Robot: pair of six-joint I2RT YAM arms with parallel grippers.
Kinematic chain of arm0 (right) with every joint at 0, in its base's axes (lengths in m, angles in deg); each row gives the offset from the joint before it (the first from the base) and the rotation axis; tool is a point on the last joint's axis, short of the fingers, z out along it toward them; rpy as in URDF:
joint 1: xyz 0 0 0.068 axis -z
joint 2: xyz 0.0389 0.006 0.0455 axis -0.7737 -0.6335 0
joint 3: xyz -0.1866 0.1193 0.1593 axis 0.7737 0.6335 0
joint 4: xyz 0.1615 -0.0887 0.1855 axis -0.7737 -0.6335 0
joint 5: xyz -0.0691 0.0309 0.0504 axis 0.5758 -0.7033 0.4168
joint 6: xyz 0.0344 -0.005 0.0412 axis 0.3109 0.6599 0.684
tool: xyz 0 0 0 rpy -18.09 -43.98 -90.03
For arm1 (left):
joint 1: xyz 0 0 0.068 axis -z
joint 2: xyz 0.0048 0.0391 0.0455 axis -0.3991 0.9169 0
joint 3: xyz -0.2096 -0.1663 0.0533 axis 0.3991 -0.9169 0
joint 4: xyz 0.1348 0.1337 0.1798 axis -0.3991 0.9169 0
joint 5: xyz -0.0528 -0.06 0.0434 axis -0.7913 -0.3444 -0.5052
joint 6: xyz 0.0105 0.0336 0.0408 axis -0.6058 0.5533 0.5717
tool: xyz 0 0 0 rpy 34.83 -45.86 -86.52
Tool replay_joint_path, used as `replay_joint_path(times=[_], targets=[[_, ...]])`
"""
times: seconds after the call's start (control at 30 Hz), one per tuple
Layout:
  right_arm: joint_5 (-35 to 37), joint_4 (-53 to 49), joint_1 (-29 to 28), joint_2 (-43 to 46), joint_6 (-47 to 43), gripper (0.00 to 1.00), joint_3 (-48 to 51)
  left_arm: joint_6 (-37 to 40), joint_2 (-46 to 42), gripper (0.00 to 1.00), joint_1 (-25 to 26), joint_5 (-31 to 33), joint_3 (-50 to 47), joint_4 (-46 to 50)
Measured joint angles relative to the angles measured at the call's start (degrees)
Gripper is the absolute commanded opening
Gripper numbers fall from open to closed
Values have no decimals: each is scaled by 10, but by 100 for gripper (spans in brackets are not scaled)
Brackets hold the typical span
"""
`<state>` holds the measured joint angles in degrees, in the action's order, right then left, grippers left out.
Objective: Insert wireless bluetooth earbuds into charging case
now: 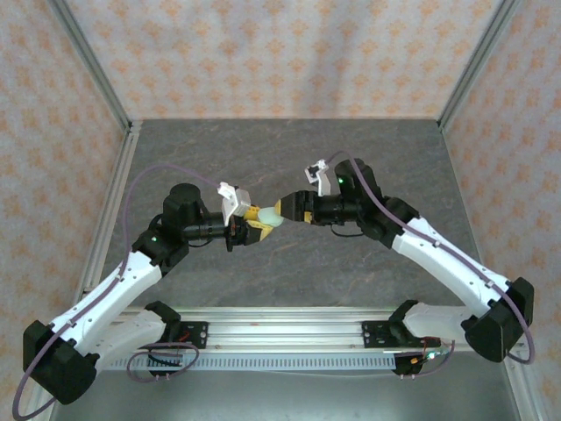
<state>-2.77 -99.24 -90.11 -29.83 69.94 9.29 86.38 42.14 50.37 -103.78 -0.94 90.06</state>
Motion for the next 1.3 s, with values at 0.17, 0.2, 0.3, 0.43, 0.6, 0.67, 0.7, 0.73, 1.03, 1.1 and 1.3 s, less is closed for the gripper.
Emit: replay_joint_path(times=[0.17, 0.2, 0.3, 0.43, 0.6, 0.67, 0.7, 0.73, 1.03, 1.1, 1.3], targets=[[-7, 79, 0, 22, 60, 73, 47, -13, 0, 14, 0, 1, 0, -14], [-11, 100, 0, 22, 76, 73, 58, -15, 0, 14, 0, 2, 0, -17], [-21, 169, 0, 22, 124, 73, 91, -26, 1, 15, 0, 4, 0, -25], [-32, 246, 1, 15, 181, 69, 115, -41, 9, 15, 0, 4, 0, -43], [-44, 314, -2, 0, 228, 57, 122, -54, 21, 17, 0, 4, 0, -52], [-49, 333, -5, -4, 241, 48, 122, -56, 23, 19, 0, 4, 0, -55], [-50, 337, -5, -5, 246, 44, 123, -56, 22, 20, 0, 4, 0, -59], [-50, 341, -5, -7, 251, 39, 124, -56, 21, 20, 0, 5, 3, -60], [-49, 375, -2, -22, 284, 21, 129, -55, 21, 48, -3, 20, 8, -57], [-50, 380, -4, -24, 287, 19, 129, -53, 21, 57, -2, 28, 9, -50], [-44, 394, 0, -26, 296, 16, 130, -37, 6, 96, -2, 54, 9, -7]])
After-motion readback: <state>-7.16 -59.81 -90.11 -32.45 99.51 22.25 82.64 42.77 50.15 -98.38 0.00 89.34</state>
